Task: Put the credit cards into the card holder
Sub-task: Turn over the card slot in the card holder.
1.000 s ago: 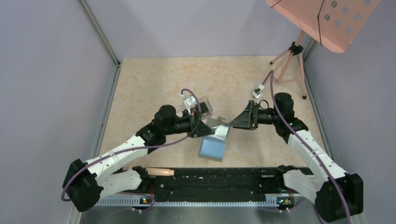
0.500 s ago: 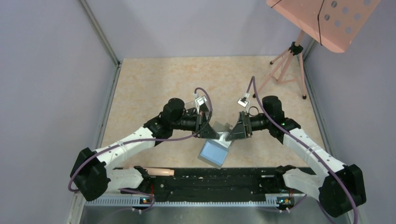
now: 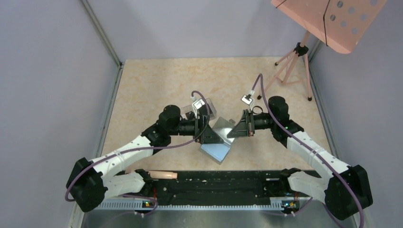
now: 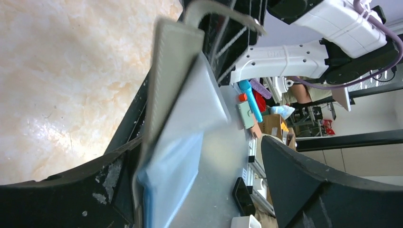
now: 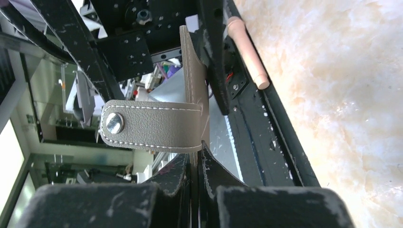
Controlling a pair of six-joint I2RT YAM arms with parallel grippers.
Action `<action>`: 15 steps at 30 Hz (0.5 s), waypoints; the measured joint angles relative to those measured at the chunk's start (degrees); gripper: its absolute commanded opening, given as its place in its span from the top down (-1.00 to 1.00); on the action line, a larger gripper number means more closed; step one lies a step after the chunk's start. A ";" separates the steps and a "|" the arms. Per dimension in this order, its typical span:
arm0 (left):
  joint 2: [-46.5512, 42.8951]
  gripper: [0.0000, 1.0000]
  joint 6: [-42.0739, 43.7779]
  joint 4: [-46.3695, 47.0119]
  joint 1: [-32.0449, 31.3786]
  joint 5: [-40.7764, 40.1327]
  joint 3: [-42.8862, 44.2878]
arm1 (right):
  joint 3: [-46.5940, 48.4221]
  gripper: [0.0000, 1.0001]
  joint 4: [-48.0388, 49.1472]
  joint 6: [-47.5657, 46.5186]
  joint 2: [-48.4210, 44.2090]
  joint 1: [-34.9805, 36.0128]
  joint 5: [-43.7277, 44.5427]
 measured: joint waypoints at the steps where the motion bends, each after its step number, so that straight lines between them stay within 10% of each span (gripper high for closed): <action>1: -1.11 -0.67 -0.79 1.05 0.04 -0.17 -1.38 | -0.79 1.00 1.55 1.33 -0.07 -0.26 0.55; 8: -1.33 0.96 -3.34 3.10 0.28 -0.63 -5.33 | -6.62 1.00 10.62 10.93 -0.52 -2.10 1.70; 15: 0.83 1.00 -2.25 1.62 0.37 0.94 -4.13 | -2.82 0.08 1.18 3.08 -0.46 -2.34 2.05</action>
